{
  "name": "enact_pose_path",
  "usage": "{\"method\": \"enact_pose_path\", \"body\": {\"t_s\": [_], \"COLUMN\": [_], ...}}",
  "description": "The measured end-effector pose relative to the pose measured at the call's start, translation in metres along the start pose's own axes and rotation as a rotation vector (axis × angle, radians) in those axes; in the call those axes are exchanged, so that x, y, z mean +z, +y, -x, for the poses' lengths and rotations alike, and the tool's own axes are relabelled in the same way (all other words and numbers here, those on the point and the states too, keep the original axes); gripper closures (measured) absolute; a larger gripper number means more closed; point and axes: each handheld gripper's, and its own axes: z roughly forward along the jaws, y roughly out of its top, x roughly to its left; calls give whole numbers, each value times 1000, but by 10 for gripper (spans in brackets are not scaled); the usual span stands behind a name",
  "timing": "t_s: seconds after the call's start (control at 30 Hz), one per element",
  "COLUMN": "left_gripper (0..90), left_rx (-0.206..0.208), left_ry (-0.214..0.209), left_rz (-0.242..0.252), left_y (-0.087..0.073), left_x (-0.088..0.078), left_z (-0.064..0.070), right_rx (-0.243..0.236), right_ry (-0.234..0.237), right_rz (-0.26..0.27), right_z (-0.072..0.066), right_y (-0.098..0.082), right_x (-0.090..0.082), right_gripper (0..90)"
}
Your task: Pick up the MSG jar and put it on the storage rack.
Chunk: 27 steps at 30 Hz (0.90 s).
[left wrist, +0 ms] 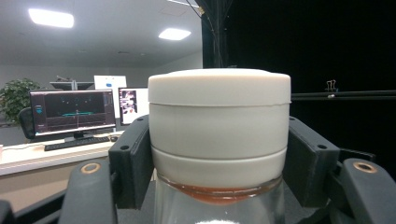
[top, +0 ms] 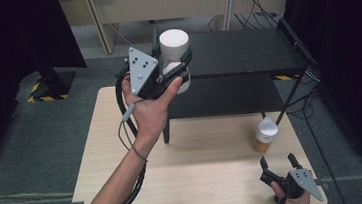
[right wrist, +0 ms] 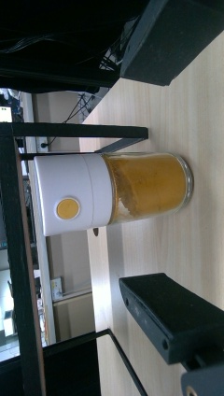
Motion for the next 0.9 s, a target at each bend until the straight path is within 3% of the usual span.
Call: {"method": "enact_pose_path", "body": {"t_s": [0.3,0.9], "left_gripper": [339,339], "left_rx": [16,19], "left_ry": [14,55], "left_rz": [-16,-42], "left_y": [7,6], "left_x": [11,30], "left_z": [-3,-9], "right_rx": [-4,-6], "right_ry": [3,8], "right_rz": [-2,-3], "right_z": [0,1], "right_y": [0,1], "right_x": [0,0], "right_gripper": [26,26]}}
